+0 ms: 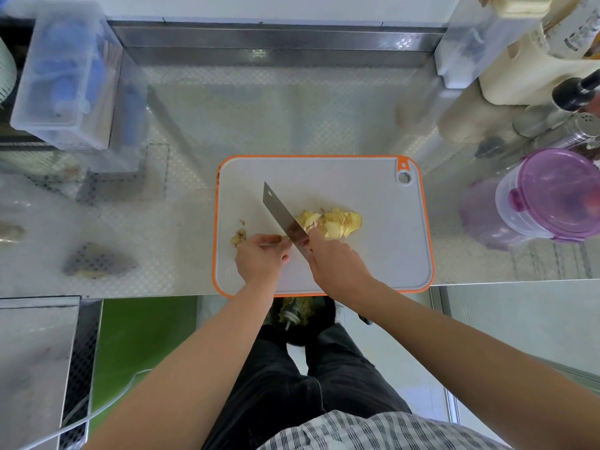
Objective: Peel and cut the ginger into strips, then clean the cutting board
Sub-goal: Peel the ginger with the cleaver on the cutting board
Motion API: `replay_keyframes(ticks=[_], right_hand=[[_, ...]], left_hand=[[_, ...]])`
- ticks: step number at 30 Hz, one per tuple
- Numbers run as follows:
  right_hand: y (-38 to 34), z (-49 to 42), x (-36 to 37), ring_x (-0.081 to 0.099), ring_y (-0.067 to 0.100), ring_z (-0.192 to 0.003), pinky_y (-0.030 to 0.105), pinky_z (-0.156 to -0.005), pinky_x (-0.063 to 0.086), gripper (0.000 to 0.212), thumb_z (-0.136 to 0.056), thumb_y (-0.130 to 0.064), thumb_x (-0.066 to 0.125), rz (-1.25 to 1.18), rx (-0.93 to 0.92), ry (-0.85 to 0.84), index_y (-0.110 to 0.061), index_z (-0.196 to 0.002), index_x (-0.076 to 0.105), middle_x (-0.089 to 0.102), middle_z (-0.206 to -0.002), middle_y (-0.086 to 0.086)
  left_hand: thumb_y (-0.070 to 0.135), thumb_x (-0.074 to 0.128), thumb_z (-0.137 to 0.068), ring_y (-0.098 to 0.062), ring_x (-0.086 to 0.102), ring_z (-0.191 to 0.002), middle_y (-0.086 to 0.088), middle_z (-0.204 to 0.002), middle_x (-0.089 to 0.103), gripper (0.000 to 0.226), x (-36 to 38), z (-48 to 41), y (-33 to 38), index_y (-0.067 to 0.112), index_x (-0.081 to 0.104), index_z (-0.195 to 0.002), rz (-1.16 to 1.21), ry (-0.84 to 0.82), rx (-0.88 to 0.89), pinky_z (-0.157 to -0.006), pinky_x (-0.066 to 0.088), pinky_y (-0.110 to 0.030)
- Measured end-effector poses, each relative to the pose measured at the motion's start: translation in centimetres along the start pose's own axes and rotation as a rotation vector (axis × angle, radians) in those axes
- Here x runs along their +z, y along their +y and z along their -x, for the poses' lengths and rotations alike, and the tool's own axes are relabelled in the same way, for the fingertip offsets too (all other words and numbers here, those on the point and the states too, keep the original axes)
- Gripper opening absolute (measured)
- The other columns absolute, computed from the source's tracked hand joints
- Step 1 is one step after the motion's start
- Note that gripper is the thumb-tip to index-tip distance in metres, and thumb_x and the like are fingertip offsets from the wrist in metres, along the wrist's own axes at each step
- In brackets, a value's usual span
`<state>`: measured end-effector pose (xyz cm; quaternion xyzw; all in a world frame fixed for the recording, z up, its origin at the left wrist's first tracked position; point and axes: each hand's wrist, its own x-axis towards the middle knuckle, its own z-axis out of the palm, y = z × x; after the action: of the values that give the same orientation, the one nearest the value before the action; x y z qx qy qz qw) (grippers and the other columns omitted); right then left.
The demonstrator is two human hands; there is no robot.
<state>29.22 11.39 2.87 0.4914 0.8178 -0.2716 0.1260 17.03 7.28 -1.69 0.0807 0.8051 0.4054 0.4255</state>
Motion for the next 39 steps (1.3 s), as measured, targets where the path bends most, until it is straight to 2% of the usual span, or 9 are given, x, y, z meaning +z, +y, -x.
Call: replay_keyframes(ticks=[4, 8, 13, 17, 20, 25, 33, 39], right_hand=[[-0.2, -0.2, 0.4, 0.034, 0.013, -0.051, 0.028, -0.046, 0.022, 0.039, -0.098, -0.009, 0.037, 0.002, 0.007, -0.025, -0.008, -0.136, 0.028, 0.036, -0.062, -0.001], [-0.7, -0.7, 1.4, 0.042, 0.024, -0.056, 0.033, -0.053, 0.031, 0.036, -0.097, -0.007, 0.037, 0.005, 0.018, -0.008, -0.006, -0.132, 0.030, 0.040, -0.064, 0.001], [-0.1, -0.7, 1.4, 0.055, 0.034, -0.073, 0.036, -0.061, 0.036, 0.034, -0.102, -0.021, 0.035, -0.083, 0.009, 0.033, -0.008, -0.133, 0.031, 0.053, -0.079, 0.007], [0.3, -0.3, 0.6, 0.048, 0.030, -0.067, 0.035, -0.060, 0.035, 0.027, -0.102, -0.023, 0.035, -0.102, -0.018, 0.045, -0.009, -0.125, 0.033, 0.048, -0.075, 0.006], [0.3, 0.2, 0.1, 0.045, 0.028, -0.064, 0.034, -0.059, 0.034, 0.032, -0.101, -0.021, 0.035, -0.049, -0.044, 0.031, -0.009, -0.131, 0.031, 0.046, -0.073, 0.005], [0.1, 0.1, 0.0, 0.047, 0.027, -0.065, 0.032, -0.057, 0.034, 0.032, -0.100, -0.016, 0.037, -0.014, -0.042, -0.010, -0.008, -0.131, 0.032, 0.050, -0.077, 0.006], [-0.1, -0.3, 0.4, 0.047, 0.027, -0.065, 0.031, -0.050, 0.028, 0.026, -0.098, -0.012, 0.038, -0.008, -0.032, -0.029, -0.006, -0.123, 0.036, 0.039, -0.066, 0.000], [-0.8, -1.3, 1.7, 0.060, 0.034, -0.074, 0.036, -0.059, 0.040, 0.025, -0.098, -0.009, 0.038, -0.047, -0.012, 0.012, -0.008, -0.123, 0.035, 0.059, -0.080, 0.011]], left_hand=[[0.013, 0.082, -0.075, -0.019, 0.070, -0.059, -0.006, -0.069, 0.071, 0.013, -0.1, -0.1, 0.0, 0.009, 0.071, -0.081, -0.003, -0.007, 0.012, -0.074, 0.060, -0.041], [0.011, 0.081, -0.075, -0.020, 0.070, -0.059, -0.006, -0.067, 0.071, 0.013, 0.0, -0.2, -0.2, 0.015, 0.069, -0.075, -0.018, -0.020, 0.040, -0.075, 0.060, -0.044], [0.012, 0.082, -0.074, -0.020, 0.071, -0.061, -0.005, -0.067, 0.070, 0.013, -0.2, -0.3, -0.4, 0.014, 0.069, -0.074, 0.035, -0.026, 0.030, -0.076, 0.059, -0.044], [0.009, 0.084, -0.071, -0.014, 0.069, -0.056, -0.005, -0.067, 0.070, 0.015, -0.3, -0.4, -0.4, 0.009, 0.069, -0.073, 0.106, -0.043, -0.001, -0.076, 0.060, -0.045], [0.007, 0.084, -0.070, -0.014, 0.068, -0.056, -0.003, -0.063, 0.070, 0.015, -0.5, -0.6, -0.6, 0.009, 0.069, -0.071, 0.143, -0.072, -0.017, -0.078, 0.059, -0.047], [0.005, 0.084, -0.070, -0.017, 0.069, -0.058, -0.004, -0.064, 0.070, 0.015, -0.6, -0.8, -0.7, 0.009, 0.069, -0.069, 0.160, -0.090, -0.022, -0.079, 0.058, -0.048], [0.001, 0.082, -0.072, -0.015, 0.067, -0.058, -0.006, -0.065, 0.069, 0.014, -0.5, -0.7, -0.6, 0.008, 0.069, -0.071, 0.161, -0.091, -0.017, -0.078, 0.059, -0.046], [0.005, 0.082, -0.072, -0.017, 0.069, -0.059, -0.002, -0.062, 0.070, 0.013, -0.6, -0.6, -0.7, 0.011, 0.070, -0.072, 0.128, -0.093, 0.010, -0.077, 0.059, -0.047]])
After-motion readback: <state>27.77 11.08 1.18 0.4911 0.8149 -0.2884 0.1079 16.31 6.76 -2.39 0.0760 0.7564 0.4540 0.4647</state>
